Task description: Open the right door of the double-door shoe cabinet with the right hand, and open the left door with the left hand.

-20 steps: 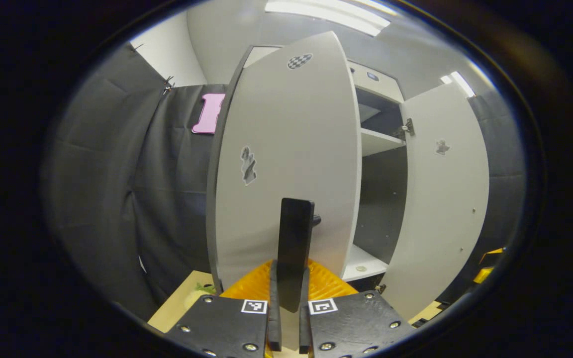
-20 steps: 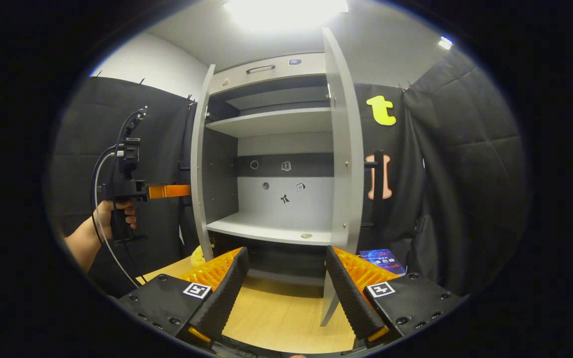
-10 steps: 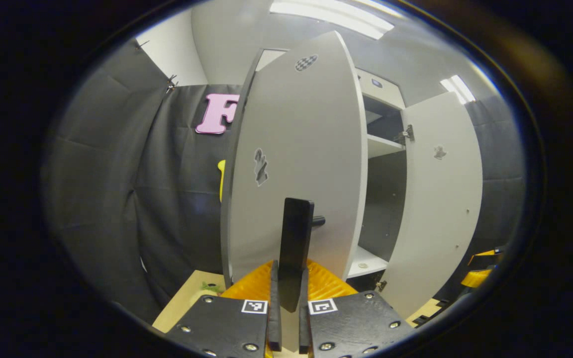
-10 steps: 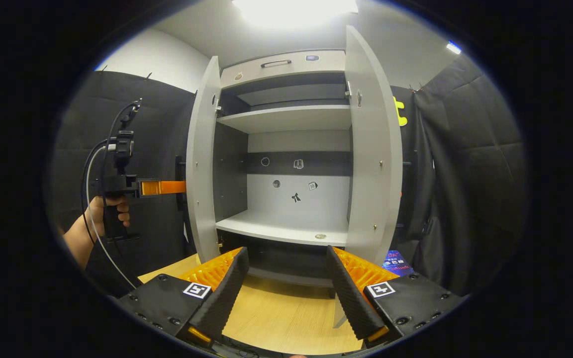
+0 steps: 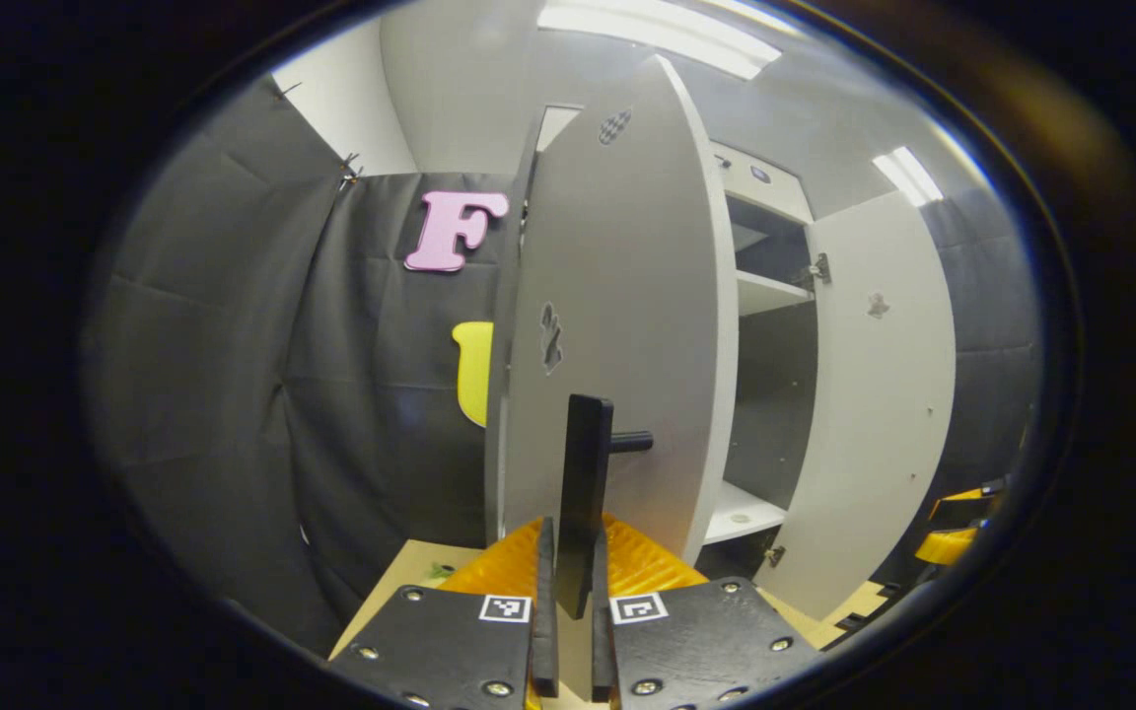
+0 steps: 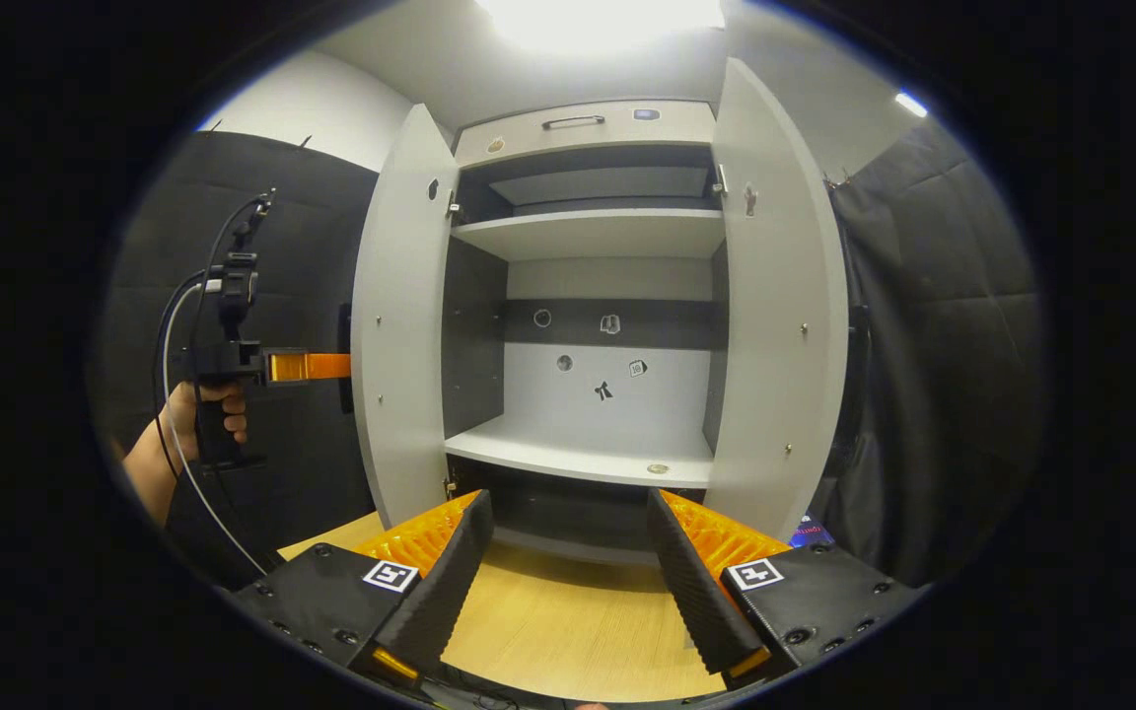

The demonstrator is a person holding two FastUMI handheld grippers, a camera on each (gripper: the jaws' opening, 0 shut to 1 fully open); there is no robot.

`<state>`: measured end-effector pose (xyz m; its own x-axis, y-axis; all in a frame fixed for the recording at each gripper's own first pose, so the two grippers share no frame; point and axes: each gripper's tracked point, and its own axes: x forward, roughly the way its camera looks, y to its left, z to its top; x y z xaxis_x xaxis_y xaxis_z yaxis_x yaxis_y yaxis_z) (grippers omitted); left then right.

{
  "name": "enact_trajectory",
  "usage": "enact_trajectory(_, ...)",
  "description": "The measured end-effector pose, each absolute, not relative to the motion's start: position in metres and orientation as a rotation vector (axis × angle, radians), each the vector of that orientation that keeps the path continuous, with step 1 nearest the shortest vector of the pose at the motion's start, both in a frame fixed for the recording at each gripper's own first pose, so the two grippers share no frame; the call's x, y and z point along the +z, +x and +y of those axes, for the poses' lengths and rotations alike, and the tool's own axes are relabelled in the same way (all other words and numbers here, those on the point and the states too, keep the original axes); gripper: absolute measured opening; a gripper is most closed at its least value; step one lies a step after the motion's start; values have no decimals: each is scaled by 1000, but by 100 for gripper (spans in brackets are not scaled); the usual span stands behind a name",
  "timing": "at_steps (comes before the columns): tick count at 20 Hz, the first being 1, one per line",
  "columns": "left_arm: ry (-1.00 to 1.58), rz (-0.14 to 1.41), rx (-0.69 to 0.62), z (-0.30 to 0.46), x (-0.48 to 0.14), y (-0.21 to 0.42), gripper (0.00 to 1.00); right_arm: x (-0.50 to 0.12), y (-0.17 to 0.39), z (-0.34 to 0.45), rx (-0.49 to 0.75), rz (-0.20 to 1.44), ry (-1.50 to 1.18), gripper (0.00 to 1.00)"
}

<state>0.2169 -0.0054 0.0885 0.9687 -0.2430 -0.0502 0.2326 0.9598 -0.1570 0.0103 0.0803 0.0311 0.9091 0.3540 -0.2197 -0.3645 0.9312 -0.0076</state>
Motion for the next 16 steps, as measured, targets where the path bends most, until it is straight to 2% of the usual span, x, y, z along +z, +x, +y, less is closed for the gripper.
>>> enact_trajectory(4,-129,53,-185,23,87,222,14,30,7,92,373,217,-55,99)
enact_trajectory(6,-74,33,-101,53,88,227,14,31,3,99,369,212,-60,99)
enact_trajectory(7,-85,34,-137,50,87,226,7,30,2,101,362,211,-63,99)
enact_trajectory(9,-133,26,-191,41,91,225,8,27,0,104,347,212,-58,99)
enact_trajectory(16,-140,21,-164,48,90,222,8,32,-10,96,279,196,-7,97)
